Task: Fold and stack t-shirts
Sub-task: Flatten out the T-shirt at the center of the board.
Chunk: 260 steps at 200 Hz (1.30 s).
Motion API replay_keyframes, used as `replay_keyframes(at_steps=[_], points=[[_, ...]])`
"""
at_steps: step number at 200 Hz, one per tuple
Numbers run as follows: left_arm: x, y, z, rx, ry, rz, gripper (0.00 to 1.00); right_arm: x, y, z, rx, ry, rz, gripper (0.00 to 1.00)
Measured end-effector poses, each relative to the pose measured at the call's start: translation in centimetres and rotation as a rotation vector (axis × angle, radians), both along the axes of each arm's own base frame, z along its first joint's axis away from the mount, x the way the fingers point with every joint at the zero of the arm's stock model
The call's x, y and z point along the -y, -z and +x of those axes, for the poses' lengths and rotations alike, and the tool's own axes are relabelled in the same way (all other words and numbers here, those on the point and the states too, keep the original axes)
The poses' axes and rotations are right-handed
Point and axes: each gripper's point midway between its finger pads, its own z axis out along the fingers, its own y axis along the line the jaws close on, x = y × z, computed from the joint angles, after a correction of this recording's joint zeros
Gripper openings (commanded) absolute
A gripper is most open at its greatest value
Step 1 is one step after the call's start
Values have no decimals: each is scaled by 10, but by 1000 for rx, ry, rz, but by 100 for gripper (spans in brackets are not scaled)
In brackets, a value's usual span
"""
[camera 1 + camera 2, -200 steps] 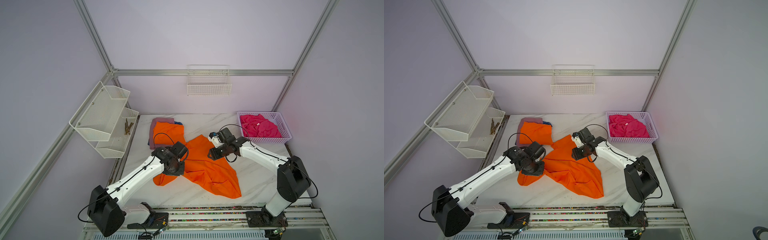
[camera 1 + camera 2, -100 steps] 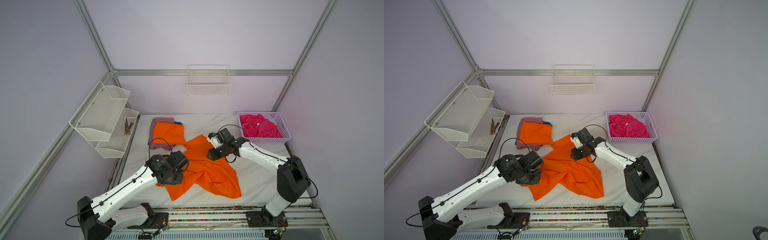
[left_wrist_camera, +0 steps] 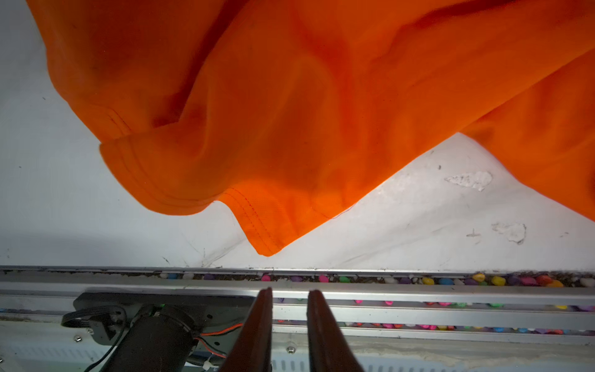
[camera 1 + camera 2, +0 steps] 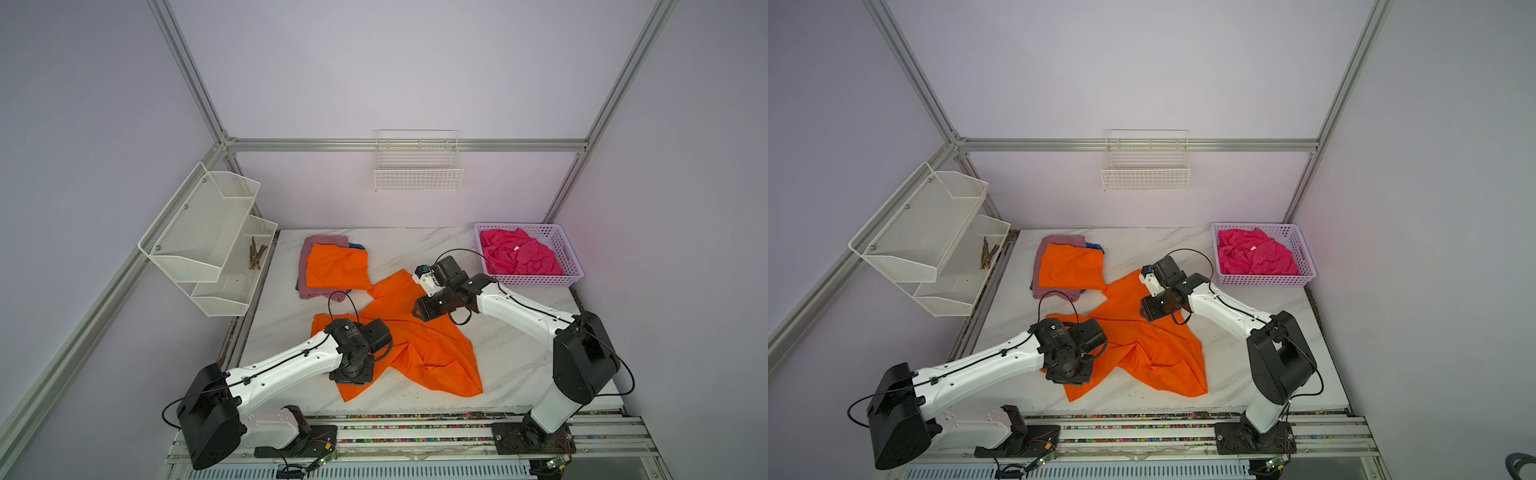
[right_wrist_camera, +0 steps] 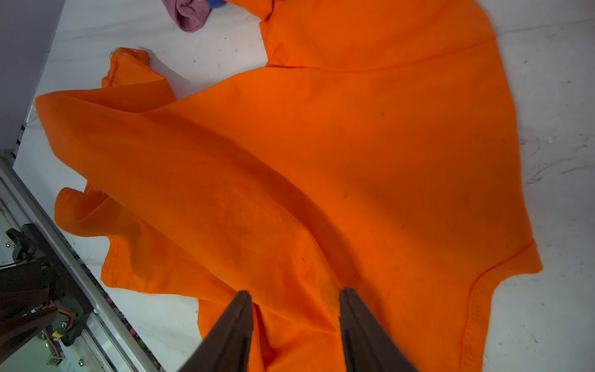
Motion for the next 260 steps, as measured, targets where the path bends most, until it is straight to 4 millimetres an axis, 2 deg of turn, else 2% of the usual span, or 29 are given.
replay_keyframes(at_steps=[56,81,115,142,223,260], points=[[-5,16,-4,47,-116,-38,34,3,-1,3,11,20,-11,51],[-3,30,-3,32,-125,-22,34,4,-14,-3,32,19,14,52],[-3,53,-8,-1,-109,18,34,18,-39,-22,77,25,37,52],[-6,61,-11,-12,-107,37,35,22,-55,-25,111,35,55,53],[-6,73,-12,-13,-132,53,37,24,-52,-30,84,36,47,53],[-6,73,-13,-2,-131,61,43,23,-51,-35,65,25,47,53]])
